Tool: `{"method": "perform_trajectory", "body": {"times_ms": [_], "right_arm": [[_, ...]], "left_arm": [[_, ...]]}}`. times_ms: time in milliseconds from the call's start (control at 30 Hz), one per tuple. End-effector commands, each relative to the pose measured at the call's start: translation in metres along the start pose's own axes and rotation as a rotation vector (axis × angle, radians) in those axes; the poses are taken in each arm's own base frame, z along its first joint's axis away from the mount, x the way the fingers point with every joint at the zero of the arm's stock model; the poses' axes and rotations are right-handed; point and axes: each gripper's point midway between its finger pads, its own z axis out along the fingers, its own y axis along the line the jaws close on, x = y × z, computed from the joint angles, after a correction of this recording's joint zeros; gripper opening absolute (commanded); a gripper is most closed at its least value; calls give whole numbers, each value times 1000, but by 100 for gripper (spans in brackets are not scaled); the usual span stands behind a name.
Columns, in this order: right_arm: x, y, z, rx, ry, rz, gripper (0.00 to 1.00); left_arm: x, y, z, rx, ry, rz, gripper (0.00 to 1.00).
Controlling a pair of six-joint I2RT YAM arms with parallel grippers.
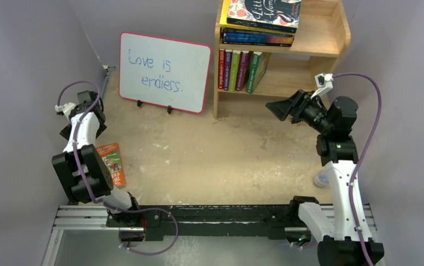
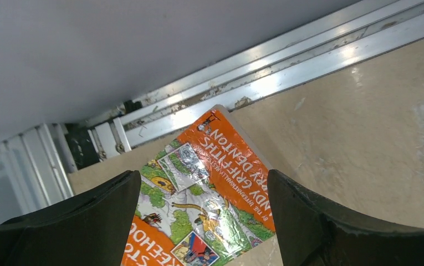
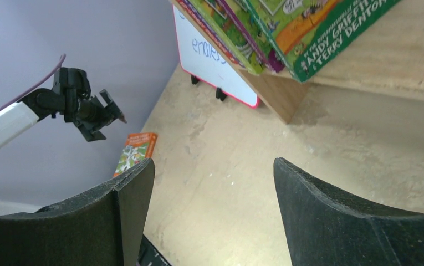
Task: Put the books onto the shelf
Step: Move the book to the center of the board.
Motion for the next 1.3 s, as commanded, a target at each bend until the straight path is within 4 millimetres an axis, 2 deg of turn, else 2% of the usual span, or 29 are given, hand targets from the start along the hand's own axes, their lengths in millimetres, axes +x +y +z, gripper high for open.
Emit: {"method": "perform_trajectory", "body": {"times_ms": [0, 267, 467, 533, 600, 700, 800, 900, 1033, 1167, 1267], "right_arm": [[5, 1, 0, 2, -5, -19, 80], [17, -13, 4, 46, 23, 9, 80], [23, -21, 2, 79, 22, 16, 80], [23, -20, 0, 89, 15, 14, 80], [22, -21, -4, 104, 5, 5, 80], [26, -27, -8, 133, -12, 7, 80], [33, -31, -6, 134, 7, 19, 80], [43, -38, -4, 147, 37, 40, 80], [60, -54, -2, 188, 71, 82, 79], [79, -64, -2, 210, 95, 119, 79], [94, -71, 0, 222, 120, 136, 79]], "left_arm": [[5, -8, 19, 94, 51, -149, 84], [34, 14, 64, 58, 173, -252, 86], [68, 0, 79, 136, 298, -313, 89], [80, -11, 79, 216, 356, -358, 89], [85, -18, 75, 269, 367, -362, 88], [91, -31, 59, 372, 389, -370, 82], [108, -43, 44, 416, 418, -325, 82], [145, -66, 25, 499, 543, -307, 78], [189, -96, -17, 614, 633, -253, 76], [188, -105, -41, 678, 572, -182, 75], [171, -90, -37, 619, 465, -103, 78]]}}
